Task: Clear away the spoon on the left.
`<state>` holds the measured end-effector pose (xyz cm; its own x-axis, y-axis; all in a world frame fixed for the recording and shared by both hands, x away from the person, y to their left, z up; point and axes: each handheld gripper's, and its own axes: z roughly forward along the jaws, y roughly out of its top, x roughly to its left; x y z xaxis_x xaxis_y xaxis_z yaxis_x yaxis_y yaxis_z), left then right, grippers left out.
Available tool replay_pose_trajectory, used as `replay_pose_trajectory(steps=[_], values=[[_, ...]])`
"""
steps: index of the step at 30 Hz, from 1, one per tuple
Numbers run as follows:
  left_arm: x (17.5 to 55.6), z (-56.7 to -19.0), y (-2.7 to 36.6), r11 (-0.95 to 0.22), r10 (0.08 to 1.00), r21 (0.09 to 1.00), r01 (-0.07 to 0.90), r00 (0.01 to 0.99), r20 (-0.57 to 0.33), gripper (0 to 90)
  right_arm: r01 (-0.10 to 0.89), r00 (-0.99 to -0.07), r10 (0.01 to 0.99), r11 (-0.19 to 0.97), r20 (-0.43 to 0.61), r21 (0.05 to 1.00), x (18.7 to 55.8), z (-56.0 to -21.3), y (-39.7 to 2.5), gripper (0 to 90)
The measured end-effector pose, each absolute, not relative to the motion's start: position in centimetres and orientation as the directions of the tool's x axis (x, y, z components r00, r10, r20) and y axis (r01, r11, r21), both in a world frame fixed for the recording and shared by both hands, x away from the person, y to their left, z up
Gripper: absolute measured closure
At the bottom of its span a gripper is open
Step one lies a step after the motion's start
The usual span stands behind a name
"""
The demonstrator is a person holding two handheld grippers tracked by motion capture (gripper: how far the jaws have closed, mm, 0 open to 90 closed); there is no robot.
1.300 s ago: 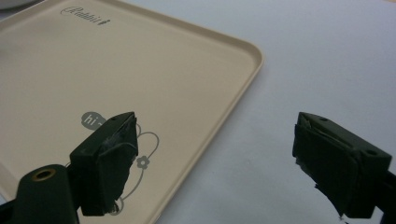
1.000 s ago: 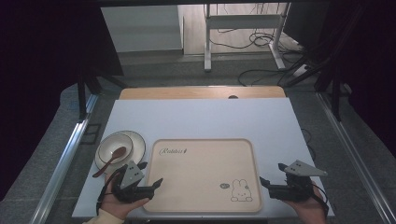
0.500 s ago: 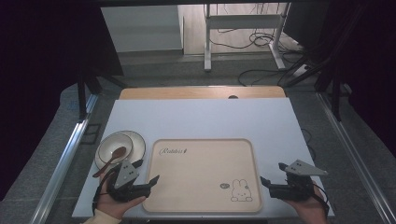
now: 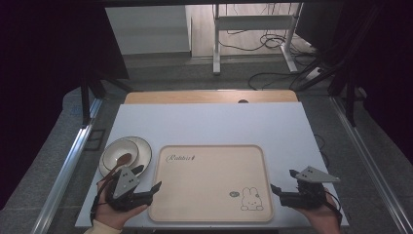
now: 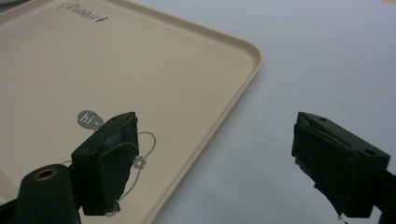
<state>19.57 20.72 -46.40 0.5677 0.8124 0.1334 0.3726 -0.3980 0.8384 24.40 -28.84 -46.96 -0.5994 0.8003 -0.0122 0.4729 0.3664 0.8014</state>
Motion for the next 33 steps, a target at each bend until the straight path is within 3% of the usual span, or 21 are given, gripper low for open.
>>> replay_pose_trajectory(steps=[33], values=[[18.7,-43.8,24.6,-0.338,0.871,0.867,0.367,0.47,0.141,23.8,0.472,-0.597,0.802,0.364,-0.013,0.803,24.5,-46.9,-29.0,15.1]])
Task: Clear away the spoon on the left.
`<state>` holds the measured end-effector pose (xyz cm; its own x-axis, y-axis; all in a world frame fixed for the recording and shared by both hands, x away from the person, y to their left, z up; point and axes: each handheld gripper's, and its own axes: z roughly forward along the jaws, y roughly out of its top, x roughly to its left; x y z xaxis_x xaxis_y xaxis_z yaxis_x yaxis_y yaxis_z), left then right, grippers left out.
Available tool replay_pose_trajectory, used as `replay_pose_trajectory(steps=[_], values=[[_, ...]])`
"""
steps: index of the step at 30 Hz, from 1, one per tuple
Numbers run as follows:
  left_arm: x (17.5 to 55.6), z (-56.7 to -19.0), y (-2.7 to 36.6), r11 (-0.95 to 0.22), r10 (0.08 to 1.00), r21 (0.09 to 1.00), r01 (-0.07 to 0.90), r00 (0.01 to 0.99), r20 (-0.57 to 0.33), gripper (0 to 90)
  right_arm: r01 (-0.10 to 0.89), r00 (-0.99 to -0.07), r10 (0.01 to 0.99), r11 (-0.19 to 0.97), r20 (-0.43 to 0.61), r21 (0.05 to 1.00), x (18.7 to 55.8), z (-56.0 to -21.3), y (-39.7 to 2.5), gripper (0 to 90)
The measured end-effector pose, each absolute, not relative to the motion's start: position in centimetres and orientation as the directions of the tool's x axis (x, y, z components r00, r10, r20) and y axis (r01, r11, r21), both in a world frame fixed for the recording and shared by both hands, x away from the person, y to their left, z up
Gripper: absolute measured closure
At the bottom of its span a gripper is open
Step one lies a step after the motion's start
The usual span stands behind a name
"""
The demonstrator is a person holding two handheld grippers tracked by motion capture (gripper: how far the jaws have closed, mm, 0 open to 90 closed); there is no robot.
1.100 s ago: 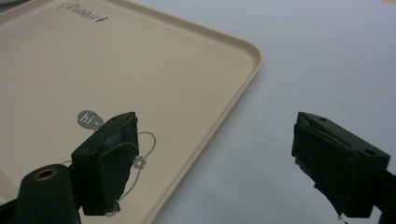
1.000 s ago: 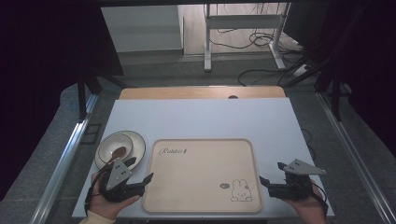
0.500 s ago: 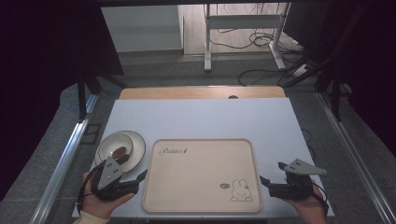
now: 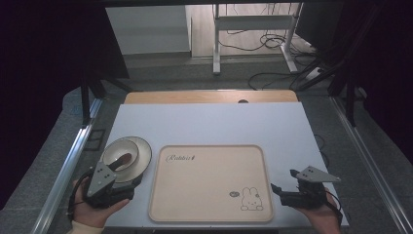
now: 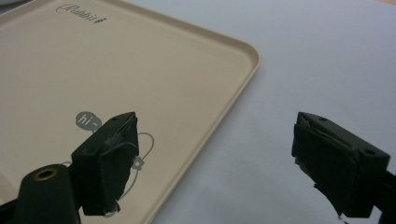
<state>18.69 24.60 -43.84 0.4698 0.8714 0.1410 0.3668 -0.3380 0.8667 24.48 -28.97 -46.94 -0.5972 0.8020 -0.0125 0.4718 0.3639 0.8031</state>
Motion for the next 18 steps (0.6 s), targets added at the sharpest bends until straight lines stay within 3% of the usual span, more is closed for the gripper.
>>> replay_pose_trajectory(steps=[18], values=[[17.8,-43.3,27.5,-0.293,0.907,0.878,0.379,0.401,0.13,23.7,0.471,-0.593,0.805,0.362,-0.015,0.804,24.5,-46.9,-29.1,15.1]])
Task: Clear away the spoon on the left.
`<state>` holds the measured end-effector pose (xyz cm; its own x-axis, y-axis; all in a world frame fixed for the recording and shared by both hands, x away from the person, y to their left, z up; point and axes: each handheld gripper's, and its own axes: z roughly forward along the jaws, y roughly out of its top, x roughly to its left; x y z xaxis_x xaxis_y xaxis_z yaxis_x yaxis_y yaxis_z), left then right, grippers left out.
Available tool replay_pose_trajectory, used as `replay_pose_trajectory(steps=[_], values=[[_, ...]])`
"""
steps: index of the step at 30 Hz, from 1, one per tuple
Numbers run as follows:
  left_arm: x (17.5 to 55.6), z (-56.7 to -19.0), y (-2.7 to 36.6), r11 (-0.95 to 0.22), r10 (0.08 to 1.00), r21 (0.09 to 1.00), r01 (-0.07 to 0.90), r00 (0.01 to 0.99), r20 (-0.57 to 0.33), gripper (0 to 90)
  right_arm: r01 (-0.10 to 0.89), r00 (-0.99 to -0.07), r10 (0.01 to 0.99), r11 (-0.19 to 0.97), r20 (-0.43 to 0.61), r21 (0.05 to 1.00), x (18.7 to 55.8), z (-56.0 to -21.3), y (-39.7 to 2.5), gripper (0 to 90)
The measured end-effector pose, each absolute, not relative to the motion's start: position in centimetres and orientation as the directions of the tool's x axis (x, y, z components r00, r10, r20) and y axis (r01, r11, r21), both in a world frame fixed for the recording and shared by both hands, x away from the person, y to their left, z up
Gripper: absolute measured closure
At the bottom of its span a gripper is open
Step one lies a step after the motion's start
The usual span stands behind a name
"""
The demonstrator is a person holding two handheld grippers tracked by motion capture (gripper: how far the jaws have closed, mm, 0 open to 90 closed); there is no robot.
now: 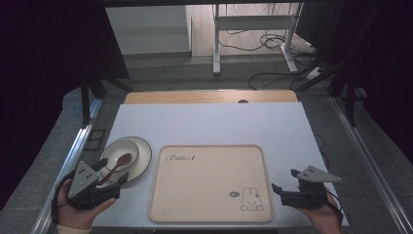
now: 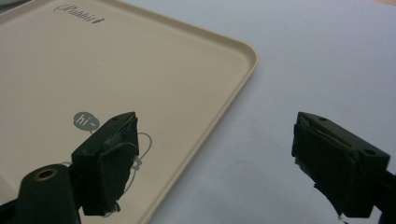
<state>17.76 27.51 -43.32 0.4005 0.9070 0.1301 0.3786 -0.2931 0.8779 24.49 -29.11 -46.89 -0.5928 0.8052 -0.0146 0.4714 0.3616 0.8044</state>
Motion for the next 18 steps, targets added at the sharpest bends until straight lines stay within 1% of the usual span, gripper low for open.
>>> replay_pose_trajectory(steps=[8,14,18], values=[[17.4,-44.0,28.9,-0.276,0.915,0.875,0.398,0.388,0.112,23.6,0.472,-0.594,0.805,0.363,-0.015,0.804,24.5,-46.9,-29.1,15.1],[17.3,-44.8,29.4,-0.275,0.918,0.855,0.439,0.383,0.099,20.4,0.474,-0.593,0.805,0.364,-0.015,0.802,24.5,-46.9,-29.0,15.1],[17.0,-45.2,29.9,-0.267,0.925,0.854,0.446,0.367,0.097,19.0,0.473,-0.594,0.805,0.365,-0.016,0.802,24.5,-46.9,-29.0,15.1]])
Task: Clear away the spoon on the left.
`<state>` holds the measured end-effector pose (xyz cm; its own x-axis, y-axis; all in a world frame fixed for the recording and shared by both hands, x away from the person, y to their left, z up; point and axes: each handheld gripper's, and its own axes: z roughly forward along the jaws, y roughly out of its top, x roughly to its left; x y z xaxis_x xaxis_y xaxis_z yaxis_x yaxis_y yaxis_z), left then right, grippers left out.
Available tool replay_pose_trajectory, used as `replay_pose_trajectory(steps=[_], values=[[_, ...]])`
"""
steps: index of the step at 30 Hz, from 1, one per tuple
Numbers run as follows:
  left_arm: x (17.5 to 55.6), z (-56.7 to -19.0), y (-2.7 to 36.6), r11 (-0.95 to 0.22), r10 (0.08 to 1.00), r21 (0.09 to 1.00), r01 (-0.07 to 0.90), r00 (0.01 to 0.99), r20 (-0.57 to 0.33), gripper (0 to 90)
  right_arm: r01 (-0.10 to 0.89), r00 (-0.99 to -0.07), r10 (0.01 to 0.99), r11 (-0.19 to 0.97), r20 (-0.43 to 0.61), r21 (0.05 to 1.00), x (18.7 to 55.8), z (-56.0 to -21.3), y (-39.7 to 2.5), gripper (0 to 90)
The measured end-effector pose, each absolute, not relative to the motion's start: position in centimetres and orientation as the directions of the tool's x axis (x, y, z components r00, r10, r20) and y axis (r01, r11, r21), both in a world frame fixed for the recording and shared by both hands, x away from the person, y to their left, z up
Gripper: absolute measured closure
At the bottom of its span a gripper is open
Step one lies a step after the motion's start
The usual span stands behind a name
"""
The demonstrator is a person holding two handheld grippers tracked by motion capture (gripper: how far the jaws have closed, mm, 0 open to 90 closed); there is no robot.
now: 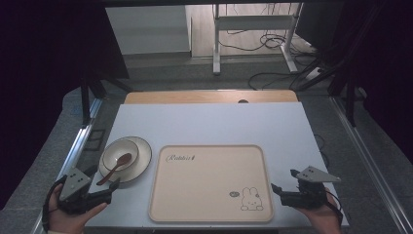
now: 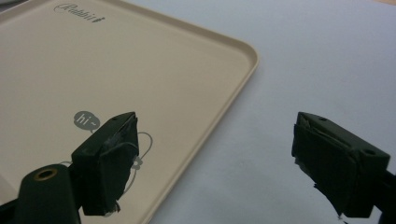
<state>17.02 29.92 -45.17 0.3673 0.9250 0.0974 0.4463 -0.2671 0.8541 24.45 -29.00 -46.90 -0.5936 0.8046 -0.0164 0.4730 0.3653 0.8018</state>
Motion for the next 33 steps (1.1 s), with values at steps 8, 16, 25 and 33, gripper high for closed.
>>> replay_pose_trajectory(steps=[8,16,25,33], values=[[16.5,-46.3,30.7,-0.263,0.929,0.845,0.465,0.359,0.092,20.5,0.472,-0.595,0.804,0.366,-0.017,0.802,24.5,-46.9,-29.0,15.1],[16.7,-47.3,31.0,-0.28,0.926,0.834,0.476,0.362,0.105,26.1,0.472,-0.595,0.804,0.373,-0.024,0.799,24.5,-46.9,-28.9,15.1],[17.1,-48.1,31.2,-0.296,0.931,0.82,0.489,0.34,0.133,39.1,0.473,-0.595,0.804,0.37,-0.02,0.799,24.5,-47.0,-28.9,15.2],[17.5,-48.6,31.1,-0.322,0.923,0.809,0.492,0.353,0.153,53.0,0.474,-0.596,0.803,0.373,-0.021,0.798,24.5,-47.0,-28.9,15.2]])
